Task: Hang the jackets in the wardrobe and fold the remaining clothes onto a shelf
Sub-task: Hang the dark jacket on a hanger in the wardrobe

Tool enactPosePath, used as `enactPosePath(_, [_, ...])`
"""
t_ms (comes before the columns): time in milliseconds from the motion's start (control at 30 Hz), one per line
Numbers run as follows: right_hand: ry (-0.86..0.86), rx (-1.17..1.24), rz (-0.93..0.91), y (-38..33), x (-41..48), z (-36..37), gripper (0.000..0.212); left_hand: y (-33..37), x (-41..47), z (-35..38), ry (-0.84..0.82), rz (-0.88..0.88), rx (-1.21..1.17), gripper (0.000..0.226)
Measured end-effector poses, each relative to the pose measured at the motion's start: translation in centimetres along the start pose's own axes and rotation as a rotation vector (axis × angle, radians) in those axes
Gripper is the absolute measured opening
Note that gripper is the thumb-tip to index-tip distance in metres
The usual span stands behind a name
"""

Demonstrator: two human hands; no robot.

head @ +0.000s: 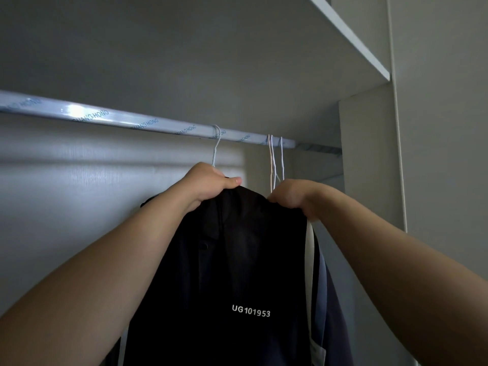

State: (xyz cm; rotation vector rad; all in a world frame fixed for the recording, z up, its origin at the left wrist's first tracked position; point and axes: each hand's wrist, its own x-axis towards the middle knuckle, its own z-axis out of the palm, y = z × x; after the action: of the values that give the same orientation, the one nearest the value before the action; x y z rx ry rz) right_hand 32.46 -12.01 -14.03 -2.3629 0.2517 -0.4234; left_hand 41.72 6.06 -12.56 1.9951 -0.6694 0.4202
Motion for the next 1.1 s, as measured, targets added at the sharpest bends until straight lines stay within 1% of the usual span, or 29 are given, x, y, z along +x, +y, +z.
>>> enactPosePath(33, [0.034,-0.075,-0.034,-0.1,0.2,0.0,0.029,0.0,-0.2,0.0,-0.004,0.007,-0.066,0.035])
enactPosePath(133, [0.211,-0.104,-0.155,0.3,0.7,0.4,0.032,-0.6,-1.2,0.4,0.027,0.061,-0.31,0.027])
enactPosePath(200, [0.398,-0.17,-0.311,1.0,1.0,0.8,0.029,-1.1,-1.9,0.9,0.105,0.115,-0.453,0.02])
enactPosePath(267, [0.547,-0.161,-0.412,2.0,0.9,1.2,0.033,-1.7,-2.5,1.3,0.135,0.162,-0.568,0.016])
enactPosePath(300, [0.601,-0.178,-0.44,2.5,0.8,1.3,0.035,-2.0,-2.8,1.5,0.124,0.17,-0.601,0.016])
enactPosePath(367, [0.658,-0.34,-0.519,3.5,0.5,1.3,0.034,-2.7,-3.4,1.5,0.078,0.163,-0.586,0.02])
enactPosePath(400, [0.66,-0.39,-0.544,4.0,0.2,1.2,0.032,-3.0,-3.6,1.4,0.051,0.158,-0.546,0.025])
enactPosePath(467, [0.654,-0.414,-0.582,4.7,-0.2,0.8,0.031,-3.2,-4.0,1.2,0.002,0.16,-0.402,0.036])
enactPosePath(600, [0.659,-0.474,-0.74,5.3,-0.7,1.0,0.031,-2.1,-4.0,0.6,-0.067,0.187,0.09,0.024])
enactPosePath(633, [0.656,-0.479,-0.77,5.3,-0.8,1.3,0.03,-1.6,-3.9,0.5,-0.08,0.185,0.172,0.022])
enactPosePath(667, [0.655,-0.471,-0.781,5.5,-0.8,1.5,0.028,-1.2,-3.7,0.4,-0.074,0.17,0.192,0.023])
enactPosePath(733, [0.642,-0.384,-0.756,5.8,-0.6,2.0,0.026,-0.5,-3.1,0.6,-0.039,0.135,0.153,0.038])
enactPosePath(767, [0.615,-0.303,-0.72,6.0,-0.5,2.2,0.027,-0.3,-2.9,0.8,-0.013,0.138,0.161,0.048])
enactPosePath(800, [0.577,-0.211,-0.677,6.3,-0.4,2.3,0.03,-0.3,-2.6,1.0,0.014,0.16,0.18,0.052])
enactPosePath(833, [0.542,-0.13,-0.628,6.6,-0.3,2.4,0.033,-0.4,-2.3,1.2,0.036,0.182,0.185,0.048])
enactPosePath(867, [0.518,-0.074,-0.583,7.0,-0.2,2.5,0.039,-0.5,-2.1,1.4,0.056,0.191,0.151,0.039])
enactPosePath(933, [0.494,-0.045,-0.512,7.9,-0.2,2.6,0.058,-0.8,-1.3,1.2,0.124,0.174,-0.037,0.027])
enactPosePath(1000, [0.478,-0.082,-0.471,8.9,-0.4,2.5,0.07,-1.1,-0.7,0.9,0.226,0.123,-0.259,0.027])
enactPosePath(1033, [0.469,-0.095,-0.458,9.3,-0.6,2.4,0.071,-1.4,-0.5,0.8,0.27,0.1,-0.328,0.028])
enactPosePath(1100, [0.458,-0.096,-0.454,9.8,-0.8,2.2,0.067,-2.1,-0.4,1.1,0.351,0.079,-0.352,0.03])
